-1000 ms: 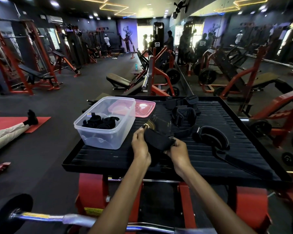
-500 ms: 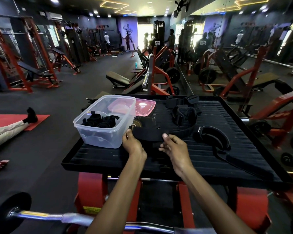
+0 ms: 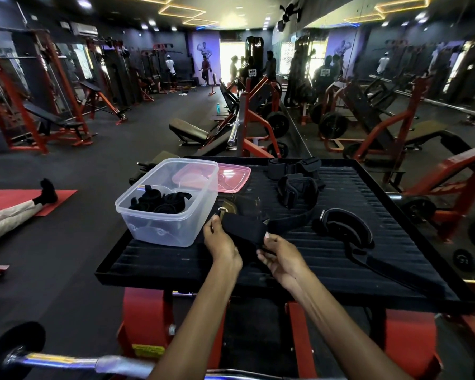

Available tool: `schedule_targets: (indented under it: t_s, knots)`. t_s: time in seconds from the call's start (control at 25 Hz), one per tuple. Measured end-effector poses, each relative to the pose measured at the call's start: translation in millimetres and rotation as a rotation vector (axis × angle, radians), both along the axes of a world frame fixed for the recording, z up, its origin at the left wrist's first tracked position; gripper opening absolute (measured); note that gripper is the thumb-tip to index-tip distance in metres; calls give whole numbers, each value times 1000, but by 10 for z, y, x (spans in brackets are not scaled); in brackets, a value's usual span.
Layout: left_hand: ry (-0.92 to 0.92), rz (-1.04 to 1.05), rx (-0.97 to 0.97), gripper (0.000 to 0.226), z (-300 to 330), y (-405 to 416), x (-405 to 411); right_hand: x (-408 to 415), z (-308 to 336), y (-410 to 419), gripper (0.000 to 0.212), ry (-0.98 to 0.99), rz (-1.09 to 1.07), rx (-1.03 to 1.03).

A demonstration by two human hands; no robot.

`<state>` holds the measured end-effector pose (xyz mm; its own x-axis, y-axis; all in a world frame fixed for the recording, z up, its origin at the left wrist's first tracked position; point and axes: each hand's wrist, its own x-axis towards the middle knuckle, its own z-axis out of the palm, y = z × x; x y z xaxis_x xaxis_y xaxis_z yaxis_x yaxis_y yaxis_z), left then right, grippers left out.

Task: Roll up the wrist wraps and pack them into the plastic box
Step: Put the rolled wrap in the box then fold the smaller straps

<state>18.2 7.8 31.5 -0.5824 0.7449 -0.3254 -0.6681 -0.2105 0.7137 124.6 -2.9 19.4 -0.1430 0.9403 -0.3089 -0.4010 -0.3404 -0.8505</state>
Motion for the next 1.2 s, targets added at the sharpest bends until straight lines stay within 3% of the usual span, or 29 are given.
schedule_targets:
  t_s: [0.16, 0.28, 0.36, 0.52, 0.68, 0.8, 0.96, 1.2]
  knots:
    - [63, 73, 62, 15, -80, -41, 60, -4, 24, 32, 18, -44, -77, 151]
    - [154, -31, 127, 21, -174, -23, 4, 15, 18, 11, 17, -83, 38, 254]
    - [377, -161, 127, 19, -251, -44, -92, 26, -43, 6, 13, -157, 108, 312]
    - [1048, -331, 46, 40, -297, -220, -404, 53, -51, 94, 41, -277, 96, 430]
    - [1347, -232, -32, 41, -273, -474, -635, -155, -23, 233, 55, -413, 226, 537]
    - [1400, -193, -102, 47, -295, -604, -791, -382, -135, 326, 59, -543, 342, 573]
    - [1353, -287, -254, 72, -364, -649, -837, -493, -250, 356, 60, -794, 389, 638]
    - [1392, -200, -324, 80, -371, -651, -793, -457, -260, 314, 65, -791, 408, 624]
